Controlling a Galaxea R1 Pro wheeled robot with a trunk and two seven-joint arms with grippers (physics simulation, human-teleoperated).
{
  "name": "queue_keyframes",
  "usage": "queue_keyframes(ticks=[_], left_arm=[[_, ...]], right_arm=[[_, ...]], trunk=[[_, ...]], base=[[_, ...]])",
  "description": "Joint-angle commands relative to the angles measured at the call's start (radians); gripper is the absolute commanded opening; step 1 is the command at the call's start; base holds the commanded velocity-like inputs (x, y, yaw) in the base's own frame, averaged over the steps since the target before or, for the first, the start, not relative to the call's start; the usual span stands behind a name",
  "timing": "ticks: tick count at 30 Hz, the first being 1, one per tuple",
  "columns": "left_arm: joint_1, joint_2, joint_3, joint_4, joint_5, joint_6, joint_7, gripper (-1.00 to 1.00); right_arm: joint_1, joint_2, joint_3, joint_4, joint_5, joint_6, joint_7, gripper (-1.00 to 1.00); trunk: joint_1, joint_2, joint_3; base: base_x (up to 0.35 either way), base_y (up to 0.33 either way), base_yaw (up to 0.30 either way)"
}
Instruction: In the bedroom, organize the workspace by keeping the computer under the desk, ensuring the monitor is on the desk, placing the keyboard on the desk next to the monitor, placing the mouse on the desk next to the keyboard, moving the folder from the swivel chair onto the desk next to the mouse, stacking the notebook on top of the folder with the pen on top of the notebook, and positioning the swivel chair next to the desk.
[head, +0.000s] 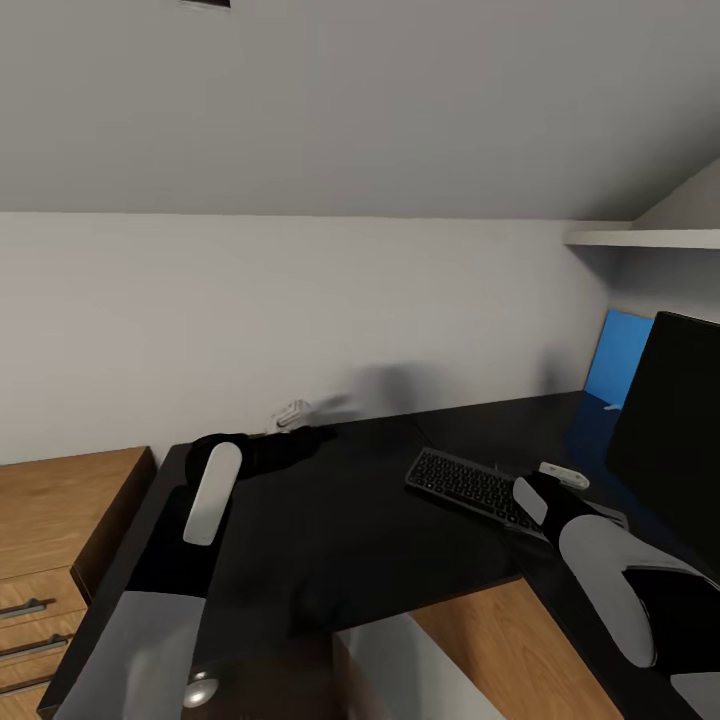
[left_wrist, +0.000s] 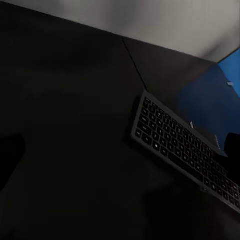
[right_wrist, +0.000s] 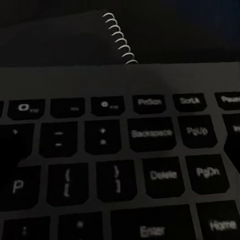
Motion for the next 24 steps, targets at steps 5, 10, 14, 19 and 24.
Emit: queue_keyframes(ticks=[5,10,14,19,24], left_arm=[[-0.001,0.0,0.0,0.0,0.011,0.003,0.01,1.0],[-0.001,0.001,0.0,0.0,0.012,0.004,0.01,1.0],[-0.001,0.0,0.0,0.001,0.012,0.004,0.009,1.0],[-0.001,0.0,0.0,0.005,0.012,0.004,0.009,1.0],[-0.001,0.0,0.0,0.005,0.012,0.004,0.009,1.0]], right_arm=[[0.001,0.001,-0.006,0.012,-0.013,0.007,0.001,1.0],[0.001,0.004,-0.006,0.012,-0.013,0.006,0.001,1.0],[0.001,0.005,-0.006,0.01,-0.013,0.005,0.001,1.0],[0.001,0.005,-0.006,0.01,-0.013,0.003,0.001,1.0],[0.001,0.005,-0.006,0.01,-0.013,0.003,0.003,1.0]], trunk=[[0.0,0.0,-0.001],[0.0,0.0,0.002],[0.0,0.0,0.006],[0.0,0.0,0.012],[0.0,0.0,0.017]], base=[[0.0,0.0,0.0],[0.0,0.0,0.098],[0.0,0.0,0.184],[0.0,0.0,0.193],[0.0,0.0,0.194]])
